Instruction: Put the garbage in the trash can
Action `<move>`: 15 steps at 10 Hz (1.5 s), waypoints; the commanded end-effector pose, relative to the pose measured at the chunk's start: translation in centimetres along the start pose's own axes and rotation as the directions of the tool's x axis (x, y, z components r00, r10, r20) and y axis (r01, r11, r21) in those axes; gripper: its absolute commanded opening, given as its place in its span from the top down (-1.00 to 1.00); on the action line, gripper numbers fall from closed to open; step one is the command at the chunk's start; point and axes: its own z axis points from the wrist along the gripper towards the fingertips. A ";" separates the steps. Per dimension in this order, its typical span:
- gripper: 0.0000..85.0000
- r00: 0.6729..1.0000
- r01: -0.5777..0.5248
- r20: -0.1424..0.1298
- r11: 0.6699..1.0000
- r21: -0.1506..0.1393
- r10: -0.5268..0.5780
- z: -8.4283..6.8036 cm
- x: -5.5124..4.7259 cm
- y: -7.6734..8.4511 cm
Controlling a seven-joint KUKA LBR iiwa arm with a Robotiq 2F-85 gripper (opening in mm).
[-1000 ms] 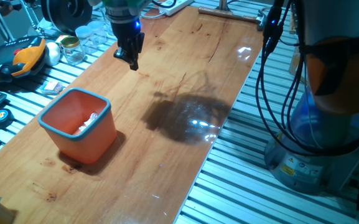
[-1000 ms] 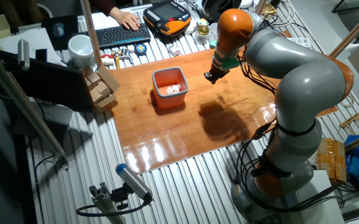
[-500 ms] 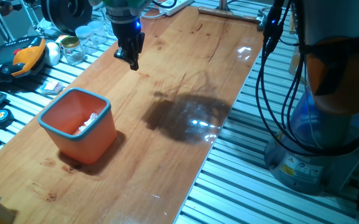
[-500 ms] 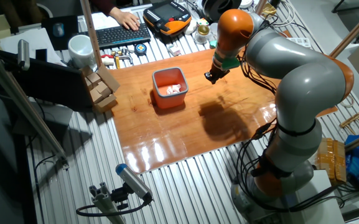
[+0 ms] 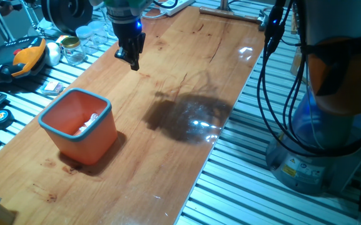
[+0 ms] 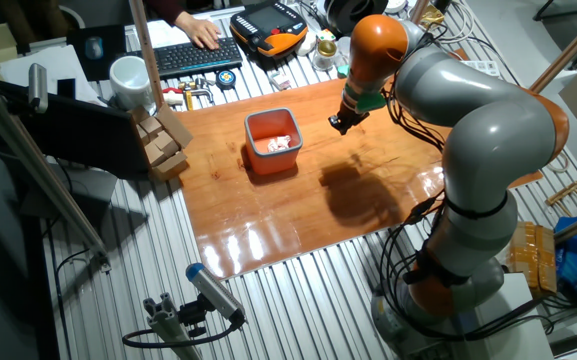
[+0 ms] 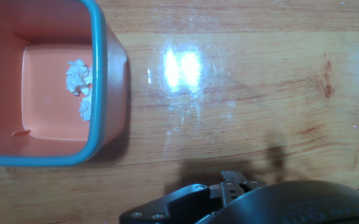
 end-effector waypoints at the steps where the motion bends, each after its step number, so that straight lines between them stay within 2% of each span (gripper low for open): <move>1: 1.00 1.000 0.000 0.000 1.000 0.000 0.000 0.0 0.0 0.0; 15: 1.00 1.000 -0.008 -0.003 1.000 -0.008 0.008 -0.1 0.0 -0.1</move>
